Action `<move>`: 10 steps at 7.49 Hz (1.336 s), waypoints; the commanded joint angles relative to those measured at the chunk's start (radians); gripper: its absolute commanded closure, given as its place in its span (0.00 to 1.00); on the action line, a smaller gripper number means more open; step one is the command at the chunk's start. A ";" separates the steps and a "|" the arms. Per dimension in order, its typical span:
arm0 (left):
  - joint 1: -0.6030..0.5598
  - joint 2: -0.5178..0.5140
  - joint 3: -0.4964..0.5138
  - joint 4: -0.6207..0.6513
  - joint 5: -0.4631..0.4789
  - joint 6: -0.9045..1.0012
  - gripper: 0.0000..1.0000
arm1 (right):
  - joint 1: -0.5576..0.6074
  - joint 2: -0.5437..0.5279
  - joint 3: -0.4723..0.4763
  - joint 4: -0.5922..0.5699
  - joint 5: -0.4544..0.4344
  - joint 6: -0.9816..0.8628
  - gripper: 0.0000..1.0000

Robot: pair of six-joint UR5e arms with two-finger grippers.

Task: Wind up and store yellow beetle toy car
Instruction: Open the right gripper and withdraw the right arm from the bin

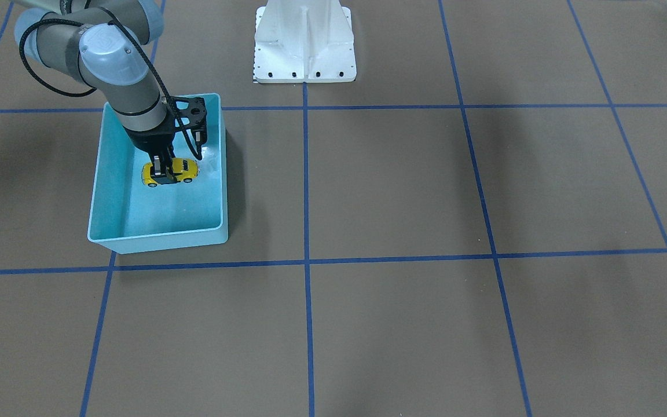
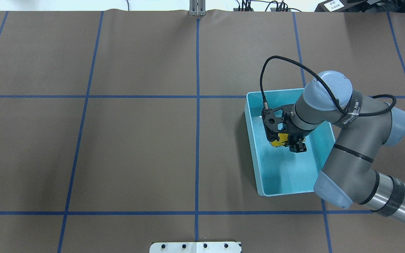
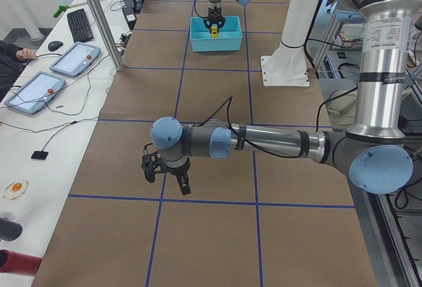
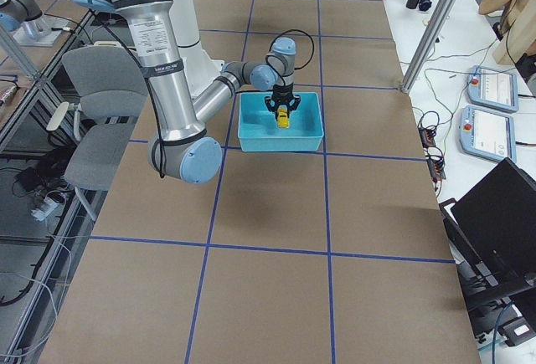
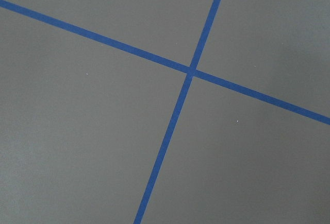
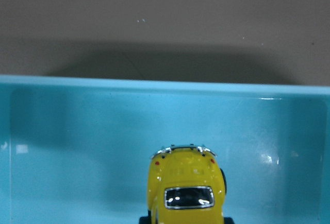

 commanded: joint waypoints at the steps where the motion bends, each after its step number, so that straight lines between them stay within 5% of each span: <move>1: 0.000 -0.001 0.001 0.000 0.001 0.000 0.00 | -0.002 -0.011 -0.036 0.048 -0.001 0.000 1.00; 2: 0.000 0.001 0.002 0.000 0.002 0.000 0.00 | -0.007 -0.008 -0.045 0.069 0.000 0.014 0.45; 3: 0.000 0.001 0.002 0.000 0.003 0.000 0.00 | -0.006 -0.009 -0.041 0.071 0.008 0.017 0.00; 6: -0.001 0.013 0.013 -0.002 0.012 0.011 0.00 | 0.039 -0.021 0.054 -0.002 0.054 0.017 0.00; 8: -0.001 0.013 0.016 -0.003 0.012 0.012 0.00 | 0.214 -0.078 0.125 -0.139 0.196 0.011 0.00; 10: -0.001 0.014 0.016 -0.003 0.012 0.014 0.00 | 0.441 -0.251 0.114 -0.138 0.297 0.020 0.00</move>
